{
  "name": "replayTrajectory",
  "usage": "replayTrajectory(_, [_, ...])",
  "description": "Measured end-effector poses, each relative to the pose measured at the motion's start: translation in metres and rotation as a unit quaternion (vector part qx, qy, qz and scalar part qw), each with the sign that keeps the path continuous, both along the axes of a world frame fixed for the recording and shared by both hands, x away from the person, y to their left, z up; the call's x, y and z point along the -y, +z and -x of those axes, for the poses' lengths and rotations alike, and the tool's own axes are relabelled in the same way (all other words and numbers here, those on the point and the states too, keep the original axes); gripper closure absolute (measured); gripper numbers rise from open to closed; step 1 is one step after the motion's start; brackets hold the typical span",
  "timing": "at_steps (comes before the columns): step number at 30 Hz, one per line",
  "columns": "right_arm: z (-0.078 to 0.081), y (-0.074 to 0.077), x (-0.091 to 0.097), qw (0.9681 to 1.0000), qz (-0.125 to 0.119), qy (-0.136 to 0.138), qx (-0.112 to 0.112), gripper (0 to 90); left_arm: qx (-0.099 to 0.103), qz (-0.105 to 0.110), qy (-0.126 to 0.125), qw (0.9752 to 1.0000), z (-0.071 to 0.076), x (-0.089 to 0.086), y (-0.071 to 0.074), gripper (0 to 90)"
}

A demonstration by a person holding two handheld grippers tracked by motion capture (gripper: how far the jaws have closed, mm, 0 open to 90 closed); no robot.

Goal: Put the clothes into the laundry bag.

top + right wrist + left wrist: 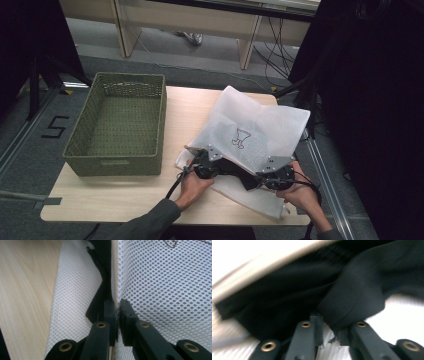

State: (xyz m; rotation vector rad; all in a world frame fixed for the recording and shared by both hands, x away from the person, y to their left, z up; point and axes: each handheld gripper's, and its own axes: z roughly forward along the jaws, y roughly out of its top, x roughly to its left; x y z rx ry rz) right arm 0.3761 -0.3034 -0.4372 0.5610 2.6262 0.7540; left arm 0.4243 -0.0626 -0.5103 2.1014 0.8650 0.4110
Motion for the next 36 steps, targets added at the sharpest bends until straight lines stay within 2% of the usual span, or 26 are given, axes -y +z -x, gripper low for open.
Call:
replayTrajectory(1, [0.0,0.0,-0.001,1.0,0.0,0.004,-0.005,86.6,0.005,0.001,0.008,1.0,-0.002,0.005,0.0,81.8])
replayTrajectory(4, [0.001,-0.002,-0.002,0.9999,0.003,-0.002,-0.012,86.6,0.014,-0.02,0.019,0.9995,-0.013,0.015,-0.002,83.0])
replayTrajectory(5, [0.001,-0.002,-0.001,0.9999,0.005,0.0,-0.011,86.7,0.014,-0.019,0.03,0.9993,-0.017,0.016,-0.004,83.3])
replayTrajectory(7, [0.001,-0.002,-0.002,0.9999,0.0,0.002,-0.016,86.7,0.011,-0.018,0.031,0.9993,-0.02,0.014,-0.005,83.0])
replayTrajectory(9, [0.0,-0.003,-0.002,0.9999,-0.005,-0.001,-0.015,86.1,0.012,-0.009,0.03,0.9994,-0.016,0.014,-0.004,81.7])
replayTrajectory(10, [0.0,-0.003,-0.003,0.9998,-0.009,-0.003,-0.016,85.1,0.012,-0.011,0.027,0.9995,-0.015,0.013,-0.004,80.6])
replayTrajectory(11, [-0.002,-0.004,-0.002,1.0,-0.004,0.004,-0.005,83.9,0.012,-0.008,0.023,0.9996,-0.013,0.012,-0.003,79.2])
replayTrajectory(12, [-0.002,-0.004,-0.004,1.0,-0.001,-0.003,-0.006,81.2,0.01,-0.003,0.022,0.9997,-0.012,0.011,-0.003,76.5])
replayTrajectory(13, [-0.002,-0.005,-0.006,1.0,-0.002,0.003,-0.003,78.0,0.007,-0.002,0.015,0.9999,-0.01,0.007,-0.001,74.0])
replayTrajectory(14, [-0.002,-0.005,-0.009,0.9999,-0.001,0.001,0.014,73.5,0.006,0.006,0.018,0.9998,-0.007,0.005,0.001,69.7])
replayTrajectory(17, [-0.001,0.001,-0.021,0.9991,-0.003,-0.016,0.039,65.3,0.006,0.007,0.019,0.9998,0.001,-0.01,0.008,57.5])
replayTrajectory(18, [-0.004,0.004,-0.027,0.9985,-0.009,-0.012,0.053,64.1,0.008,0.005,0.02,0.9998,0.003,-0.013,0.01,52.4])
replayTrajectory(19, [-0.006,0.006,-0.031,0.9984,-0.011,-0.008,0.055,62.8,0.008,0.008,0.023,0.9997,0.006,-0.019,0.013,50.2])
replayTrajectory(21, [-0.012,0.008,-0.041,0.9976,-0.007,-0.006,0.069,61.1,0.008,0.004,0.025,0.9997,0.009,-0.03,0.018,46.0])
replayTrajectory(22, [-0.016,0.008,-0.047,0.9974,-0.007,0.005,0.071,60.4,0.005,0.003,0.027,0.9996,0.009,-0.035,0.018,44.4])
replayTrajectory(23, [-0.018,0.008,-0.052,0.9974,-0.009,0.0,0.071,60.3,0.005,-0.008,0.028,0.9996,0.009,-0.041,0.019,42.8])
replayTrajectory(25, [-0.025,0.007,-0.064,0.9963,0.002,0.016,0.084,60.7,0.006,-0.021,0.029,0.9993,0.009,-0.048,0.017,42.0])
replayTrajectory(26, [-0.025,0.008,-0.068,0.9965,0.002,0.006,0.084,60.9,0.002,-0.018,0.034,0.9993,0.009,-0.051,0.015,42.0])
replayTrajectory(29, [-0.034,0.01,-0.078,0.9951,0.014,0.015,0.097,64.4,-0.007,-0.018,0.046,0.9987,0.009,-0.059,0.011,41.0])
replayTrajectory(31, [-0.037,0.011,-0.087,0.995,0.016,0.019,0.096,68.6,-0.014,-0.017,0.048,0.9986,0.009,-0.061,0.01,41.0])
replayTrajectory(33, [-0.041,0.011,-0.093,0.9937,0.039,0.027,0.102,80.1,-0.012,-0.025,0.039,0.9989,0.008,-0.063,0.01,41.1])
replayTrajectory(34, [-0.042,0.011,-0.095,0.9937,0.049,0.028,0.096,84.3,-0.013,-0.013,0.039,0.9991,0.007,-0.062,0.008,44.0])
replayTrajectory(35, [-0.043,0.011,-0.096,0.9935,0.051,0.027,0.098,86.1,-0.024,-0.023,0.025,0.9991,0.006,-0.062,0.008,48.5])
replayTrajectory(36, [-0.043,0.012,-0.097,0.9938,0.049,0.03,0.096,86.7,-0.024,-0.019,0.022,0.9993,0.005,-0.06,0.005,51.6])
